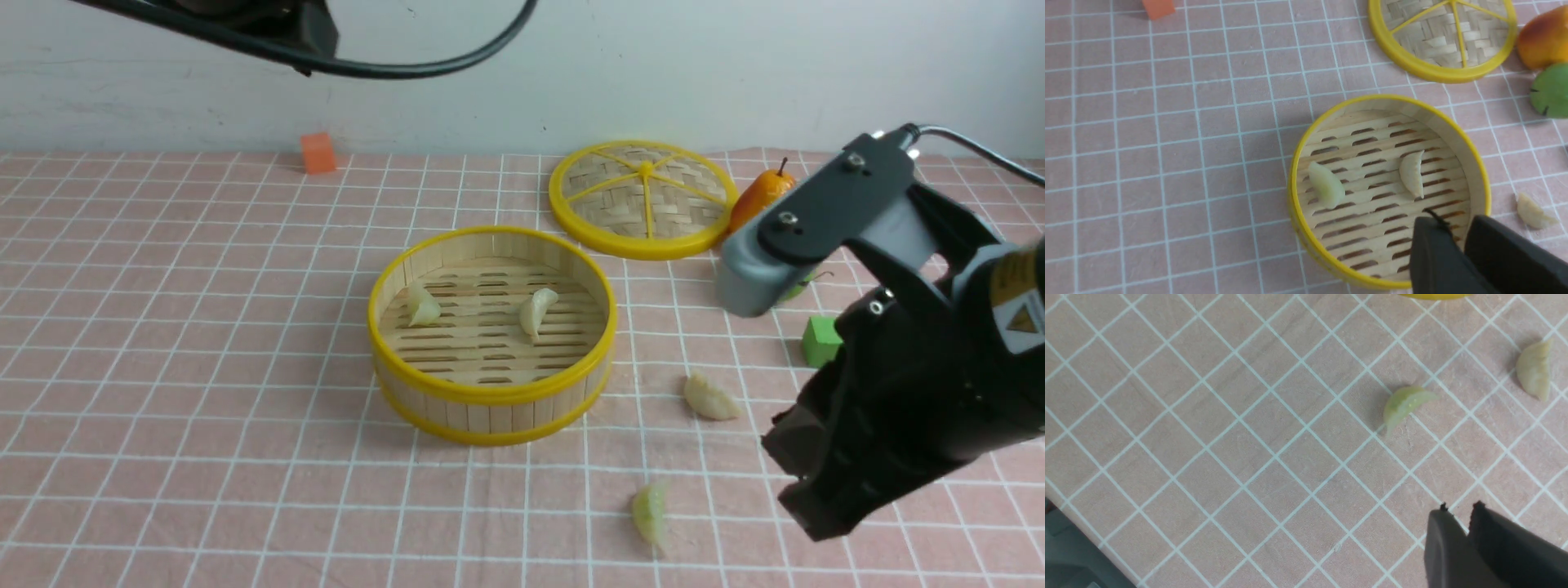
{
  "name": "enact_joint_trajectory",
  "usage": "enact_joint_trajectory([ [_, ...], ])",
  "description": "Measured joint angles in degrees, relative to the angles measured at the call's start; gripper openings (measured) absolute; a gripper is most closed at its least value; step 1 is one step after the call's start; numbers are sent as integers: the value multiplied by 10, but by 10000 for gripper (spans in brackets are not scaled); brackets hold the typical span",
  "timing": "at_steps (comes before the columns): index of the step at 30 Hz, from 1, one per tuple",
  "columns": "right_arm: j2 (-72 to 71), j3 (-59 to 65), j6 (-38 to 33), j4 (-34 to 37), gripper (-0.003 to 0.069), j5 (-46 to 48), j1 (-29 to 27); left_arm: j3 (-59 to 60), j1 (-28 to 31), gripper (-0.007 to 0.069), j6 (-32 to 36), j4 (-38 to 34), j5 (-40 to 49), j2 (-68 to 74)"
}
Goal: Put the dumplings into the steamer on the table with the pink tablecloth.
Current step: 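Reach for and grasp a dumpling lying on the table beside the steamer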
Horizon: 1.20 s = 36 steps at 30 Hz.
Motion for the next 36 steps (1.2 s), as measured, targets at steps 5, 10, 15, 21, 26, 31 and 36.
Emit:
enact_joint_trajectory([
  [5,47,0,22,5,141,-12,0,101,0,-14,-5,3,-1,-111],
  [10,110,0,90,-29,296,-57,0,245,0,-14,-23,-1,-16,-219],
  [15,198,0,151,-67,517,-104,0,414,0,-14,-35,-6,-29,-339],
  [21,288,0,219,-65,649,-152,-27,564,0,-14,-53,-17,-30,-482],
  [26,336,0,233,-47,618,-201,-53,632,0,-14,-54,-17,-42,-595],
  [31,372,-2,235,-32,531,-251,-54,678,0,-14,-54,-17,-71,-666],
  [36,390,-4,236,-31,454,-247,-54,688,0,-14,-54,-17,-80,-679],
])
